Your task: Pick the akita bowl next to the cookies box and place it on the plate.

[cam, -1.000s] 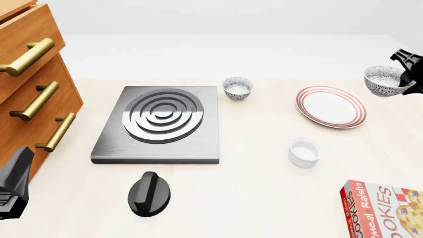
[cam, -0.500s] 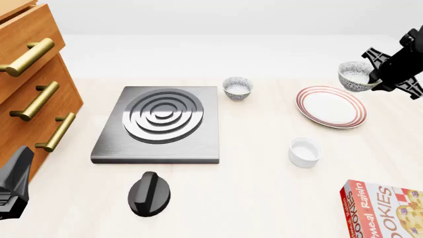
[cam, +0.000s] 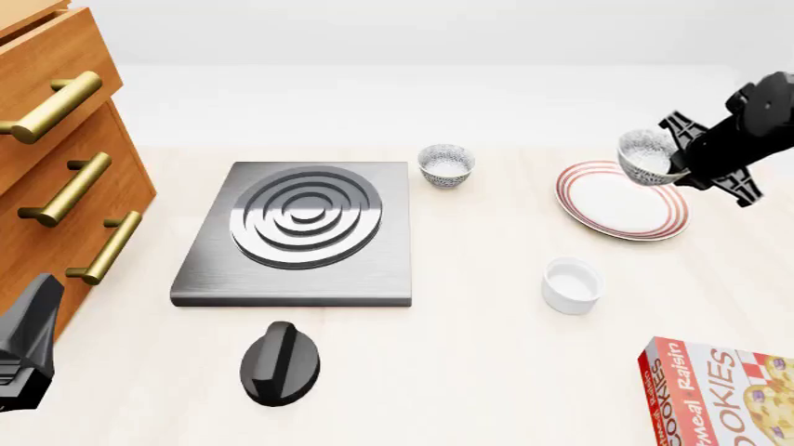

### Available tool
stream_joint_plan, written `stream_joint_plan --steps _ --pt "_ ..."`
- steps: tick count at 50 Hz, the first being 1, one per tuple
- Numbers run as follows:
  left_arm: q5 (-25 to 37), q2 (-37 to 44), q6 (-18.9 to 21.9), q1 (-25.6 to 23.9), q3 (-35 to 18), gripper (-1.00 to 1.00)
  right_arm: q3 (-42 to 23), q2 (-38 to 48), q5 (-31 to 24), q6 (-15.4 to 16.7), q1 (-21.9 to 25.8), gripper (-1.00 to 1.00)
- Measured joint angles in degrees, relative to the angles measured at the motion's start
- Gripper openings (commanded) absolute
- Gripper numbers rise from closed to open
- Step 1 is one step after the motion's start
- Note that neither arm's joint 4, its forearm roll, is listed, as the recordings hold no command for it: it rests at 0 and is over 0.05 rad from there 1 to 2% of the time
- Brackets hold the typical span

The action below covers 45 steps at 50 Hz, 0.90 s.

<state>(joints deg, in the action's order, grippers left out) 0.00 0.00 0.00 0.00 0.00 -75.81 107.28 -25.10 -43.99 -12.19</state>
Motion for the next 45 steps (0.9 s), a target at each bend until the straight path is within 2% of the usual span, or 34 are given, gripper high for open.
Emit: stream_joint_plan --steps 45 --pt "0.0 0.0 0.0 0.0 0.0 1.00 -4.5 9.4 4.8 -0.3 0.3 -1.00"
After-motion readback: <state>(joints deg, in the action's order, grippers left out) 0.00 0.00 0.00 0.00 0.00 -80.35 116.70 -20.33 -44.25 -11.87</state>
